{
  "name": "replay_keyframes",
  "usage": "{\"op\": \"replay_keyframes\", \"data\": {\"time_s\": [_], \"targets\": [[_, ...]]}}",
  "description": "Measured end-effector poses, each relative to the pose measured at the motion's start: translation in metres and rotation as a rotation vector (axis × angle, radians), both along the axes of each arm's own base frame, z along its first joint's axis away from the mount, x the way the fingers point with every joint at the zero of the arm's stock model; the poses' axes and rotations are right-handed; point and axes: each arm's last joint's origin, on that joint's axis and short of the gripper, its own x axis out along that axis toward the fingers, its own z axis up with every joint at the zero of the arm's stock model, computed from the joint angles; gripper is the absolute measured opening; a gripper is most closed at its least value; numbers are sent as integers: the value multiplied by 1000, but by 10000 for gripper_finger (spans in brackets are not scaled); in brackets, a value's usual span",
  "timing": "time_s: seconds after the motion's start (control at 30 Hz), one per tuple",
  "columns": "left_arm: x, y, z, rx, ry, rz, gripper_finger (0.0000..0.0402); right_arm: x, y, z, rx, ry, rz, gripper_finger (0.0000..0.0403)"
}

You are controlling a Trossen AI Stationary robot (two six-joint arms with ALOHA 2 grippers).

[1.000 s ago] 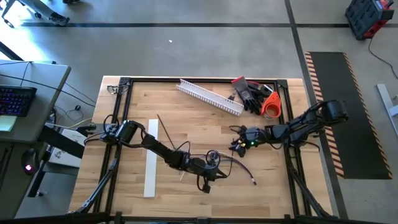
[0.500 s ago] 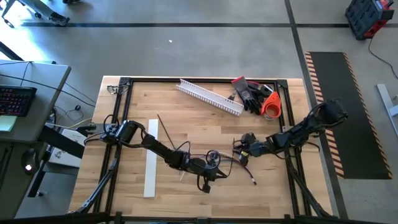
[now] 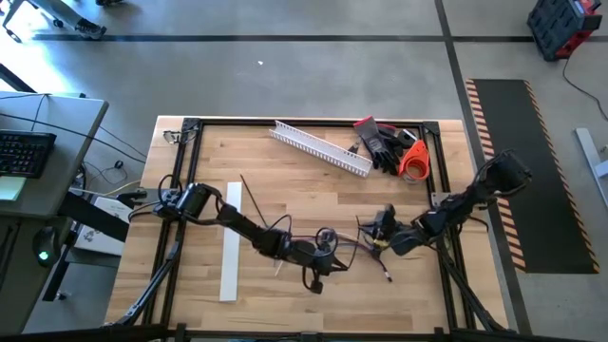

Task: Ziptie cables
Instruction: Wrap the right zip tie on the cable

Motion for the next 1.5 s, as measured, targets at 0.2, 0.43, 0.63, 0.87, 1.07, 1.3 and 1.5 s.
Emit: {"op": "replay_keyframes", "data": {"time_s": [0.2, 0.43, 0.63, 0.87, 1.07, 1.3, 1.5], "targets": [[0, 8, 17, -41, 28, 14, 0, 10, 32, 10, -191, -24, 79, 0], [2, 19, 34, -94, 27, -4, 0, 28, 73, 7, -480, 33, 102, 0], [2, 27, 28, -123, 100, 11, 0, 33, 97, -3, -594, 41, 94, 0], [1, 25, 27, -158, 131, -34, 0, 25, 109, -7, -653, 3, 83, 0], [1, 24, 27, -168, 134, -60, 0, 23, 111, -7, -648, 13, 115, 0], [1, 27, 27, -183, 139, -96, 0, 28, 114, -5, -683, 45, 215, 0], [1, 26, 27, -173, 140, -145, 0, 40, 108, -2, -738, 70, 245, 0]]}}
